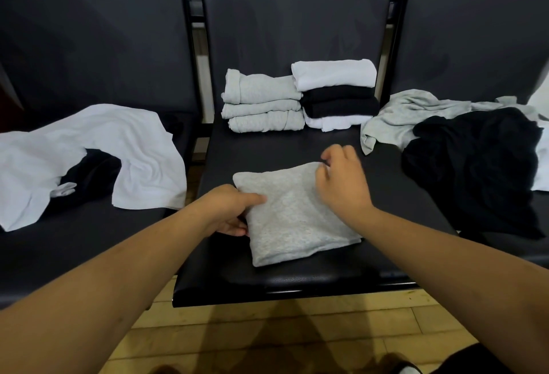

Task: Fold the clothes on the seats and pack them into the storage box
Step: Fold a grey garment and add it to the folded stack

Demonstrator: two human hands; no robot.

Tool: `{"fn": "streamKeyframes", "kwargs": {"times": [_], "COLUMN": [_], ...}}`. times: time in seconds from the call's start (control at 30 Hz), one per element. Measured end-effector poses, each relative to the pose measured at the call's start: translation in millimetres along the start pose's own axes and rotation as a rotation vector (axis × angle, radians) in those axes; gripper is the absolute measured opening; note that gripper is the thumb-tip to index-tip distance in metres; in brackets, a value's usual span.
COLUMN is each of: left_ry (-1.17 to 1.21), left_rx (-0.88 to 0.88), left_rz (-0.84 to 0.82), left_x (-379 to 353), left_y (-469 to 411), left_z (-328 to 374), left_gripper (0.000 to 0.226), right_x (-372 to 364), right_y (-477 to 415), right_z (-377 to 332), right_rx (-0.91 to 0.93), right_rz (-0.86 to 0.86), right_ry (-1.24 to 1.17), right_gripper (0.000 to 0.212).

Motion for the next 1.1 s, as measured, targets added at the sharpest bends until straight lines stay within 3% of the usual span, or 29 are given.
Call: {"fn": "streamKeyframes", "kwargs": {"times": [0.03,0.13,0.27,0.37,0.43,0.53,0.67,0.83,1.03,1.1], "left_ry": [0.024,0.097,0.003,0.184,0.224,0.093,0.03,0.304,0.747,0.847], "left_rx": [-0.012,-0.078,-0.312,-0.455,-0.454,-0.375,-0.195,-0.143,-0.148,-0.156], "left_rz": [0.021,0.13,0.33,0.078,-0.007,0.186,0.312,0.174,-0.182,-0.233], "left_x": [-1.0,-1.2,2.0,-5.6,-9.8,-8.9,-5.6,-6.1,-5.3,-7.5], "left_y": [-0.6,-0.8,4.2,17.1,20.3,8.7,-5.6,-4.0,8.3,11.8], "left_z": [1.3,7.5,21.6,32.2,34.4,27.8,13.3,9.6,10.4,10.8], "left_gripper": [0.035,0.027,0.03,0.03,0.024,0.015,0.015,0.044,0.055,0.057], "right_x": [-3.9,-14.2,-10.7,-7.9,-7.2,-11.3,-21.4,-14.6,-0.3,-4.5], "right_y": [4.1,17.0,19.7,22.7,23.2,23.4,29.7,23.3,22.9,25.1], "right_z": [-6.5,-24.8,-39.6,-39.7,-36.8,-35.1,-32.2,-32.5,-43.8,-48.0], "right_rx": [-0.019,-0.301,-0.626,-0.786,-0.814,-0.834,-0.891,-0.883,-0.847,-0.859], "right_rz": [-0.051,-0.237,-0.439,-0.64,-0.7,-0.716,-0.664,-0.675,-0.739,-0.764], "right_ry": [-0.112,-0.412,-0.879,-1.238,-1.276,-1.213,-1.105,-1.271,-1.436,-1.452], "right_gripper": [0.013,0.043,0.061,0.081,0.078,0.048,0.04,0.045,0.039,0.038]}}
Point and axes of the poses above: each hand's wrist, its own y-axis away from the middle knuckle, its own x-axis out of the back of the hand, z = x × y, the point moved 1 cm from there along -y, towards the middle knuckle, and after that the axes turned 7 degrees about -y, right-handed, at the moved point
